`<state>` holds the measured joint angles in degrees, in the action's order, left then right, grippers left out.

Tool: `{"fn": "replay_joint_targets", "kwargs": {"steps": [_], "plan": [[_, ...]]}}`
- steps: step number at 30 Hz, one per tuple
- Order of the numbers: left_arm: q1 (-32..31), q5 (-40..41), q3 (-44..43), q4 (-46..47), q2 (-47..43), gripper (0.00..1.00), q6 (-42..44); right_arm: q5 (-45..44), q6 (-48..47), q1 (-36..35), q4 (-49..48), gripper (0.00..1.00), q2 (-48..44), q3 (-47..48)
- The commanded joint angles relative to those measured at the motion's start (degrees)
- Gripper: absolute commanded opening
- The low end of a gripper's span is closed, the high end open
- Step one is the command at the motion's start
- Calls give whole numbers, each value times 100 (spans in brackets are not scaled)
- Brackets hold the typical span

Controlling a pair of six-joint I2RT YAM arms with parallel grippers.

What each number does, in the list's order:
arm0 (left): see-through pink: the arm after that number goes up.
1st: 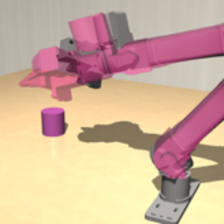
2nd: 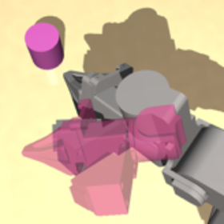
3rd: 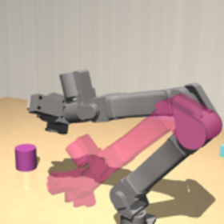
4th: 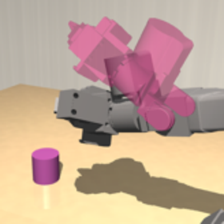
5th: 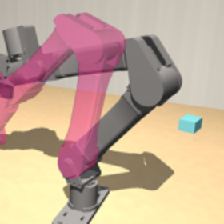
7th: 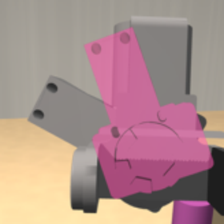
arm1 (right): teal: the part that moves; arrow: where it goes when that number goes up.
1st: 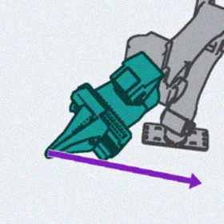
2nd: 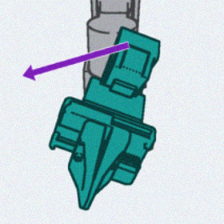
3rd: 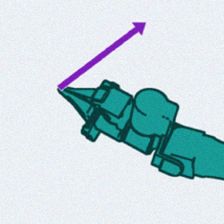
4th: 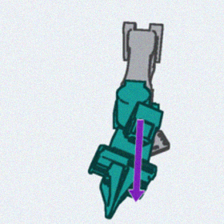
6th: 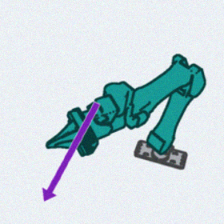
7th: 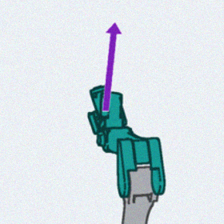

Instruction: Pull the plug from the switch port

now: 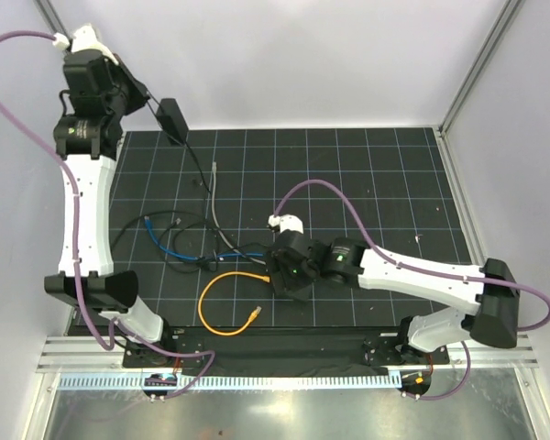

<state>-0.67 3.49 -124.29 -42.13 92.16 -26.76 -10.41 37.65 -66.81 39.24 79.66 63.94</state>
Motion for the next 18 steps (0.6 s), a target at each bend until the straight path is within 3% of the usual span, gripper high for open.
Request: {"fn": "replay_joint_targets", "kwargs": {"steps": [1,11,18], "plan": [[40,-111,167,486,-6,0,-13,-355,-100,71,479,64,-336,119],[304,-331,335,565,1144,0,-136,-374,-47,308,593,64,-627,-198],[383,-612,-130,478,2234,0,-136,-426,32,335,646,65,-732,-321]]}}
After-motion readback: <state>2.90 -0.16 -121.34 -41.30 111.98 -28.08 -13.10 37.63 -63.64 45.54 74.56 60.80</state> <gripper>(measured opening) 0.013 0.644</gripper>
